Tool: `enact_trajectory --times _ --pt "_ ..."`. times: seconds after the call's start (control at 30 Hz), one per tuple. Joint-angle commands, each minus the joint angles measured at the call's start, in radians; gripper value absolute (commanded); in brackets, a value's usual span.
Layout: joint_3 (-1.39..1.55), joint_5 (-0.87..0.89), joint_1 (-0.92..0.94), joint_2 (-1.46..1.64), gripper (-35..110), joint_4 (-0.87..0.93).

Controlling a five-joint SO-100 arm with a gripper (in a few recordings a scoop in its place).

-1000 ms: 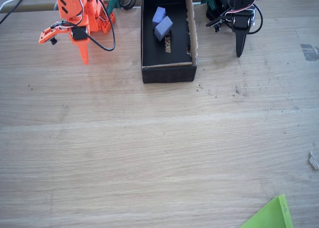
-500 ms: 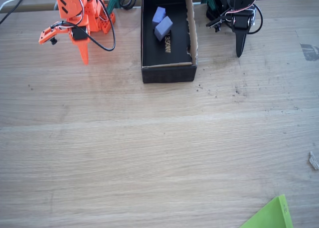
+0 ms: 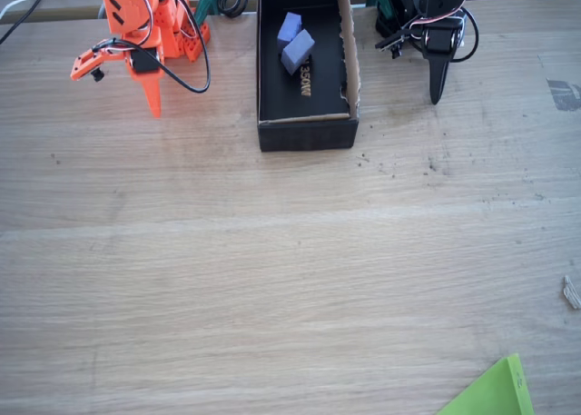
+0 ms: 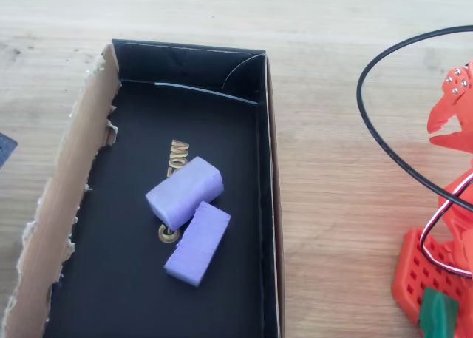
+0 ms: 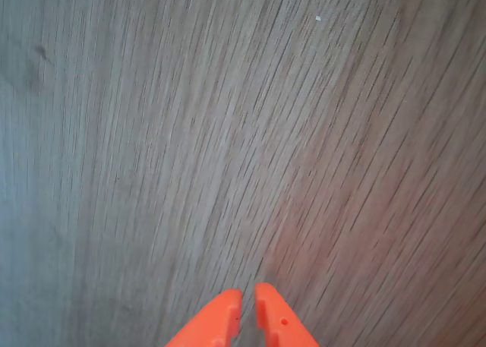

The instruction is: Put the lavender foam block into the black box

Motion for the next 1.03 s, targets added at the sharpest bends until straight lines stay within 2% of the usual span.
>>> enact_trajectory --times 0.0,1.0 --pt "0.005 0.003 0.003 0.02 0 0.008" --pt "0.005 0.003 0.003 0.02 0 0.008"
